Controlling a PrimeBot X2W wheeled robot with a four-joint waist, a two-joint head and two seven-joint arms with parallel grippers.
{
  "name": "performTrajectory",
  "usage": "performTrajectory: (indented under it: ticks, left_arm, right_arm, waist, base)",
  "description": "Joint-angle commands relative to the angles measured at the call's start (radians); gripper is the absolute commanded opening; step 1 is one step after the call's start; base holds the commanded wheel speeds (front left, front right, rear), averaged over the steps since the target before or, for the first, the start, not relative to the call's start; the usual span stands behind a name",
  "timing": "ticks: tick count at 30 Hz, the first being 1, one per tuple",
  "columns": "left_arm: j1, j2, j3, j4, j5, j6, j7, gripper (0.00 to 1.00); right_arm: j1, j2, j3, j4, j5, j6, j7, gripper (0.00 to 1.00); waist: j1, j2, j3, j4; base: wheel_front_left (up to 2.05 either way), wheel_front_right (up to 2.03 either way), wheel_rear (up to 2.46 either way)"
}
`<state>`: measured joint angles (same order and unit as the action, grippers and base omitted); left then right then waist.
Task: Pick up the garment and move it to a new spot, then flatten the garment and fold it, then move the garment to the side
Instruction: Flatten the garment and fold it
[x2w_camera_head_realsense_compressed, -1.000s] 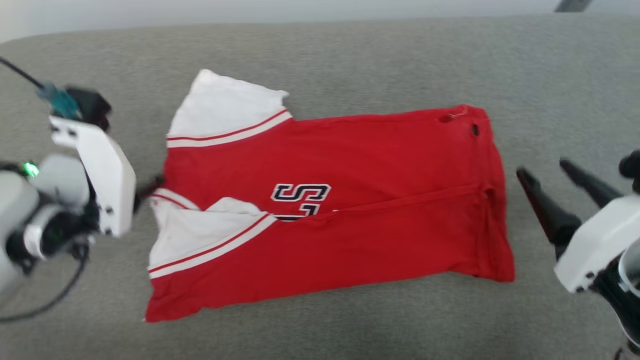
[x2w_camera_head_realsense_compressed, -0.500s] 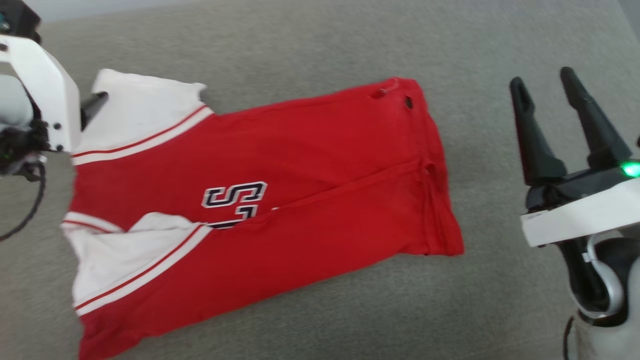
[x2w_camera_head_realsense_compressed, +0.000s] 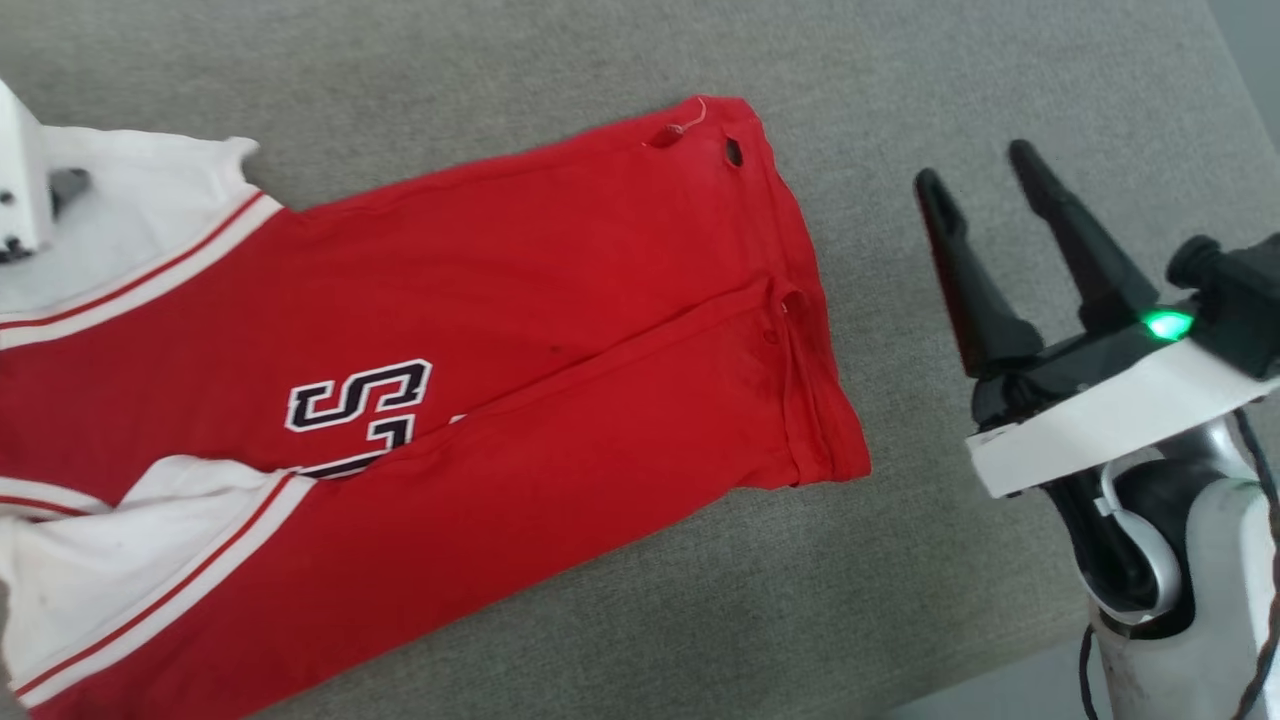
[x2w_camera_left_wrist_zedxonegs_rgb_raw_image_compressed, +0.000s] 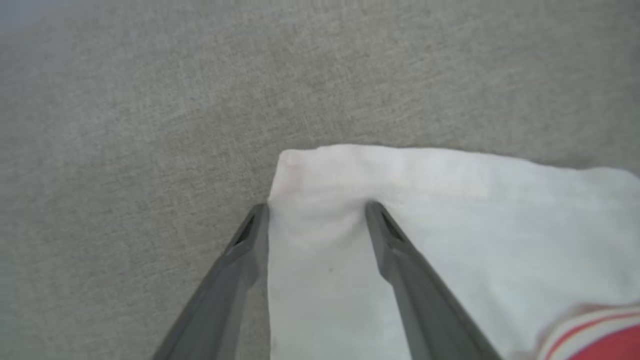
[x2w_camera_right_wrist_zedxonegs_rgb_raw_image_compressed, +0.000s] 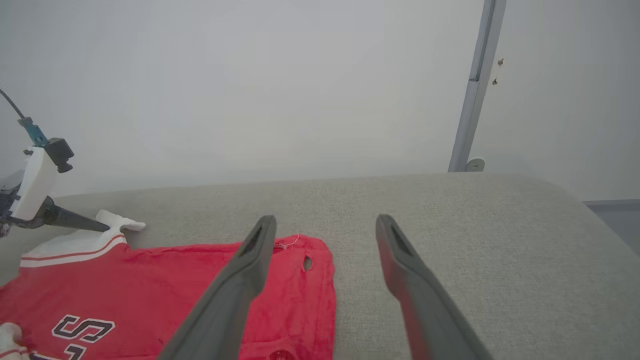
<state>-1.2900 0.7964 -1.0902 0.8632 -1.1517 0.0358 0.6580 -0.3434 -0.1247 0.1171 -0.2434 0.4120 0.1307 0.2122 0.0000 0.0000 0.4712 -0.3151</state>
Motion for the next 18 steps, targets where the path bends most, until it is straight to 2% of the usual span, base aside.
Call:
performTrajectory:
  ticks: [1, 4, 5, 8, 11, 18]
  left_arm:
    - [0.019, -0.011, -0.014, 0.033, 0.006, 0.011, 0.027, 1.00]
    - [0.035, -0.038, -0.027, 0.083, -0.010, 0.017, 0.095, 1.00]
    - [0.042, -0.047, -0.033, 0.092, -0.017, 0.011, 0.121, 0.00]
    - [0.040, -0.071, -0.042, 0.109, -0.023, 0.004, 0.160, 0.00]
    - [0.015, -0.091, -0.044, 0.109, -0.012, -0.009, 0.142, 0.00]
    - [-0.044, -0.155, -0.034, 0.114, -0.005, -0.024, 0.110, 0.00]
  right_arm:
    - [-0.015, -0.004, 0.011, 0.006, 0.013, 0.000, 0.013, 1.00]
    - [-0.030, -0.023, 0.043, 0.012, 0.031, 0.000, 0.050, 1.00]
    - [-0.038, -0.031, 0.052, 0.017, 0.034, 0.000, 0.066, 1.00]
    - [-0.082, -0.042, 0.072, 0.044, 0.048, 0.000, 0.125, 1.00]
    - [-0.156, -0.055, 0.086, 0.093, 0.056, 0.000, 0.197, 1.00]
    - [-0.389, -0.072, 0.122, 0.309, 0.065, 0.000, 0.359, 1.00]
  waist:
    - [0.0000, 0.0000, 0.020, -0.012]
    - [0.0000, 0.0000, 0.034, -0.014]
    - [0.0000, 0.0000, 0.037, -0.013]
    - [0.0000, 0.0000, 0.047, -0.008]
    - [0.0000, 0.0000, 0.056, 0.004]
    - [0.0000, 0.0000, 0.070, 0.038]
  base:
    - [0.00, 0.00, 0.00]
    - [0.00, 0.00, 0.00]
    - [0.00, 0.00, 0.00]
    - [0.00, 0.00, 0.00]
    - [0.00, 0.00, 0.00]
    - [0.00, 0.00, 0.00]
